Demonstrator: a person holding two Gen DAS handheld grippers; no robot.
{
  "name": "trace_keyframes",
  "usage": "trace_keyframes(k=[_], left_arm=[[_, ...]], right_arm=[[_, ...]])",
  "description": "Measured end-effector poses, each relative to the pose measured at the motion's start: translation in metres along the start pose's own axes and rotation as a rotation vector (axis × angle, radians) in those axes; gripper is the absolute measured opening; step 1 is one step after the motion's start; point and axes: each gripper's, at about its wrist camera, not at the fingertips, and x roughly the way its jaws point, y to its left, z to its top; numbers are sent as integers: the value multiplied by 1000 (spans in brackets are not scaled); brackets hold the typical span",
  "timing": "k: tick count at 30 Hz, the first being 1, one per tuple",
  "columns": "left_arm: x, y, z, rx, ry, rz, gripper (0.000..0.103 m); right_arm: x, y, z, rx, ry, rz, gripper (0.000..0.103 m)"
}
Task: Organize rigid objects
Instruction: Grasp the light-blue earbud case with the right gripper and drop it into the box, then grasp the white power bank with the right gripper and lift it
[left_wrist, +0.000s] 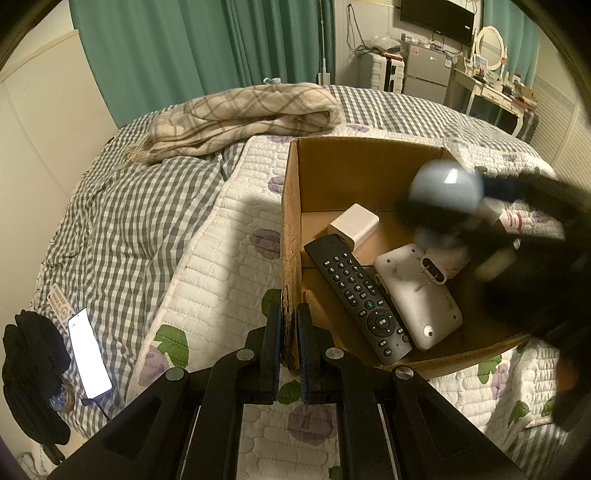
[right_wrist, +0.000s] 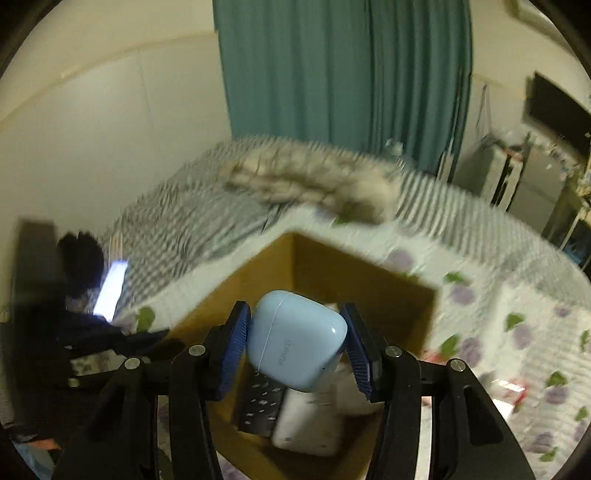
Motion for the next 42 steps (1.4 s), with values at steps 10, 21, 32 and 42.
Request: trace_keyframes(k=[10, 21, 32, 42], left_arm=[[0, -1, 1, -1, -2, -10, 8], [0, -1, 2, 0, -1, -7, 8], [-2, -1, 4, 3, -1, 3, 8], [-1, -4, 4, 10, 3, 28, 8]], right_arm=[[35, 6, -28, 3, 79, 21, 51], [-56, -46, -6, 114, -197, -94, 94], [-109, -176, -55, 298, -206, -401, 102], [-24, -239, -139, 429, 67, -450, 102]])
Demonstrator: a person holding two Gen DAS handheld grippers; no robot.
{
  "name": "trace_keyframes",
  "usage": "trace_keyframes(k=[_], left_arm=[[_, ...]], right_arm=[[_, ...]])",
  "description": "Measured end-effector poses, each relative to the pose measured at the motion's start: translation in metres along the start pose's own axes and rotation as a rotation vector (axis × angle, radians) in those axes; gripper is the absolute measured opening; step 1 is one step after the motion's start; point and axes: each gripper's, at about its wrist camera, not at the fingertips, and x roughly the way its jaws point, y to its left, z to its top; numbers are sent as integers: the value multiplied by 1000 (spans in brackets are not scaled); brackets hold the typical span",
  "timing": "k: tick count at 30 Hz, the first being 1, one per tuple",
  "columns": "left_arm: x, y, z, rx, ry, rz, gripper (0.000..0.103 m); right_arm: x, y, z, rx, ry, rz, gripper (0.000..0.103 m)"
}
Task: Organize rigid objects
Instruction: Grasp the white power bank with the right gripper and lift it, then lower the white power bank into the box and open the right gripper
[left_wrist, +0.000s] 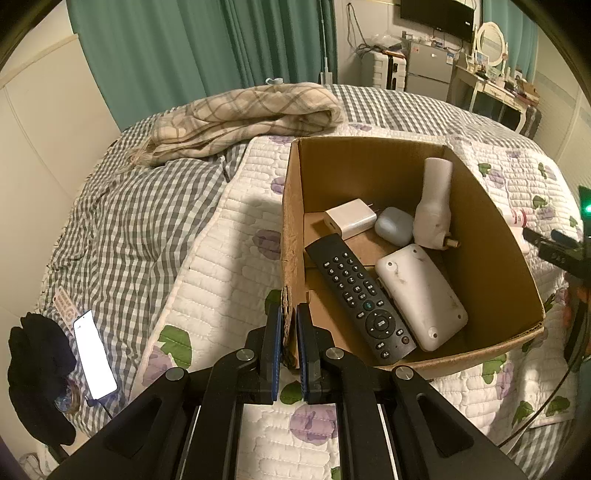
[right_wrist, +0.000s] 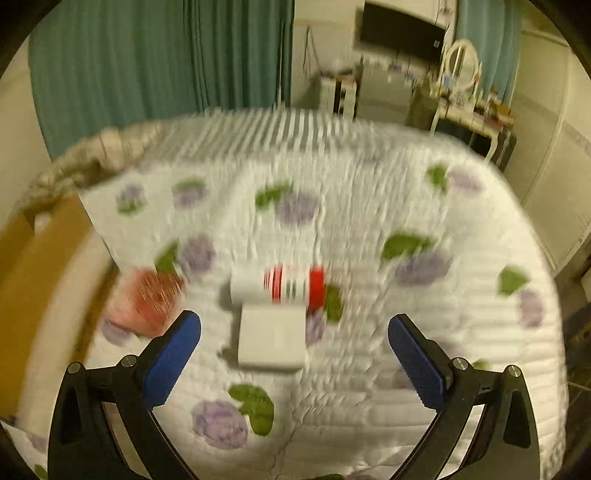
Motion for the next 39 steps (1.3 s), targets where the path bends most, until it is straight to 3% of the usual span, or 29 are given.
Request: trace_keyframes(k=[5, 8, 19, 28, 39], left_arm=[[0, -1, 0, -2, 2, 4, 8], [0, -2, 0, 2, 2, 9, 8], [0, -2, 0, 2, 3, 9, 8], [0, -3, 0, 3, 2, 9, 8], [0, -4, -2, 9, 3, 4, 8]], right_arm=[[20, 5, 0, 12, 43, 36, 102], [38, 5, -3, 30, 91, 36, 95], [56, 5, -8, 54, 156, 66, 52], [49, 9, -7, 44, 131, 54, 51], [-20, 12, 4, 26, -29, 78, 51]])
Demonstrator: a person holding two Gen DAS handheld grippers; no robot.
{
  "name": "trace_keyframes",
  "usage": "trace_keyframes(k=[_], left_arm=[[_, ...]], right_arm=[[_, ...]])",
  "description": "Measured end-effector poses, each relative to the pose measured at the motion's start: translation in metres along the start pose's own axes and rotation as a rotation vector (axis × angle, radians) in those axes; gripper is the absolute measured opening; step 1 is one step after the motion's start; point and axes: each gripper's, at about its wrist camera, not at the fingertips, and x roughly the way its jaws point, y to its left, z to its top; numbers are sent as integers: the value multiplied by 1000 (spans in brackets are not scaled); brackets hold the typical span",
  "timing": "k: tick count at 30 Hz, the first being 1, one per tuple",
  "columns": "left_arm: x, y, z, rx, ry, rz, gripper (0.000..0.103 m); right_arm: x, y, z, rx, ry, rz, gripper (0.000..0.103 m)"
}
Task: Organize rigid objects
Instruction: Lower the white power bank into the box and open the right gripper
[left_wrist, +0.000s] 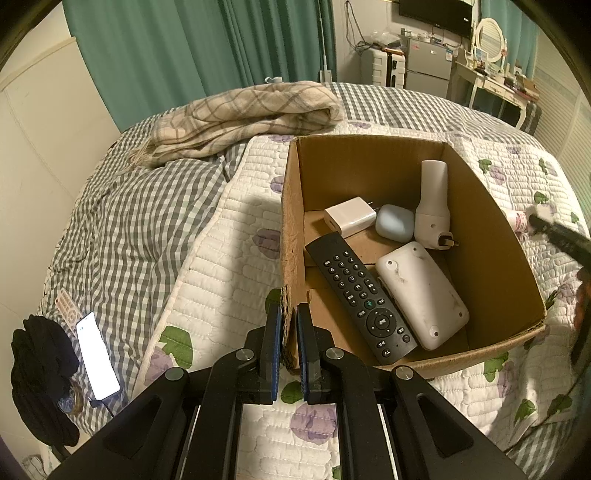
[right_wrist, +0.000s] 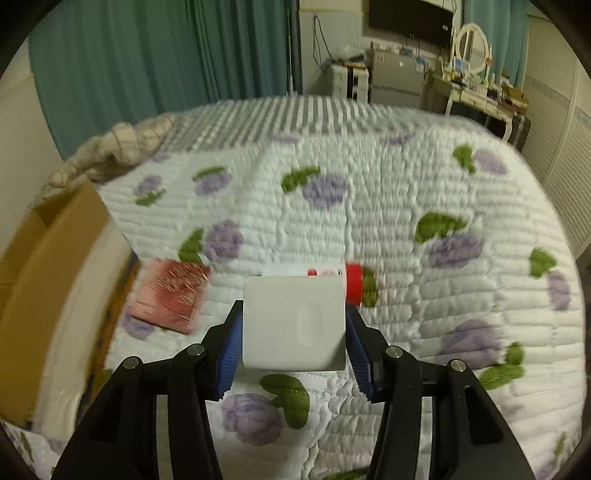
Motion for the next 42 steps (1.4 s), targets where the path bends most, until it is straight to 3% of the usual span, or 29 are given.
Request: trace_keyframes(k=[6, 11, 16, 22, 28, 42], left_arm=[[0, 0, 1, 0, 0, -2, 8], [-1, 0, 1, -3, 1, -5, 8], [-1, 0, 1, -3, 0, -5, 8], [-1, 0, 1, -1, 0, -4, 8], [-1, 1, 2, -1, 0, -4, 8], [-1, 0, 1, -3, -1, -6, 8]], right_arm=[[-56, 24, 31, -47, -123, 44, 51], [-109, 68, 58, -141, -244, 120, 51], [-133, 118, 66, -240, -284, 217, 51], [-110, 171, 47, -320, -208, 300, 51], [-73, 205, 14, -405, -101, 313, 51], [-37, 227, -12, -465, 31, 315, 51]])
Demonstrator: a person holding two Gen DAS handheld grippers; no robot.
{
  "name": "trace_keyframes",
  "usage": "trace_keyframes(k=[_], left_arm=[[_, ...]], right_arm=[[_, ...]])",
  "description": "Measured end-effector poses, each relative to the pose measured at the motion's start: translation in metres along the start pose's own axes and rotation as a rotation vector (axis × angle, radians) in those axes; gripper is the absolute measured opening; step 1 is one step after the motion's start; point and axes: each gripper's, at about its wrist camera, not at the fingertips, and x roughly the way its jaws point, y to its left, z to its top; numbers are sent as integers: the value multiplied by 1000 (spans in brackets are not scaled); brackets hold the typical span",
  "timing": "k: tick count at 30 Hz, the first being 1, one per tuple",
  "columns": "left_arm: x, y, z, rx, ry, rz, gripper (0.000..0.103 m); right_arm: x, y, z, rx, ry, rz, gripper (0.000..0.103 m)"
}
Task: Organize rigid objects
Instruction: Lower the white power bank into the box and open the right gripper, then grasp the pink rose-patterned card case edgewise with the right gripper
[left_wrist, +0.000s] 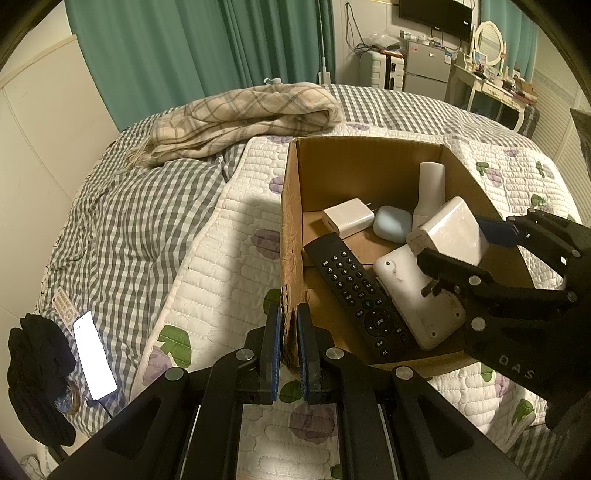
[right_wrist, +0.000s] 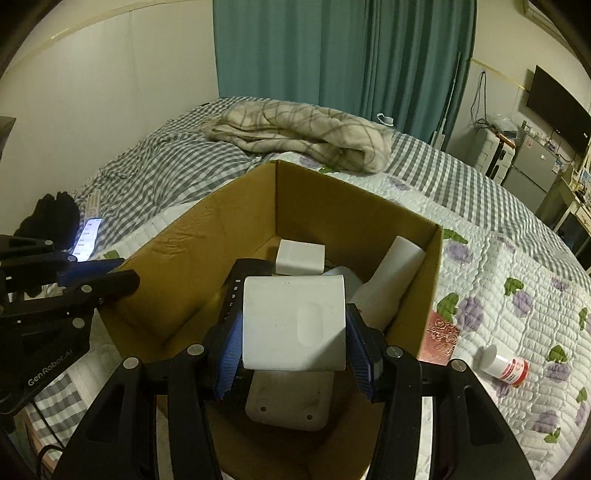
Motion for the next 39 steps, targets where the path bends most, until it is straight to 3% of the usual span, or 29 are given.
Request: trace_keyframes(k=[2, 3, 4, 9, 13, 17, 26, 31, 39], left_arm=[[0, -1, 0, 1, 0, 0, 8], [0, 0, 0, 0, 1, -2, 8], [0, 0, 0, 0, 3, -4, 8], [1, -3, 0, 1, 3, 0, 8], [2, -3, 0, 1, 2, 1, 8], [2, -4, 0, 2, 2, 2, 8], [0, -1, 0, 3, 2, 8, 8], [0, 0, 0, 2, 2, 10, 8], [0, 4, 0, 2, 2, 15, 8]], right_arm=[[-7, 1, 1, 1, -26, 0, 61], [-13, 0, 3, 7, -50, -7, 81], [-21, -3, 5, 18, -81, -14, 89], [-65, -30, 21, 97, -202, -22, 92], [-101, -64, 23, 158, -290, -104, 94], [-120, -102, 15, 234, -324, -181, 96], [-101, -171, -35, 352, -241, -365, 96], [-65, -183, -64, 374, -171, -368, 96], [2, -159, -79, 299, -62, -256, 96]])
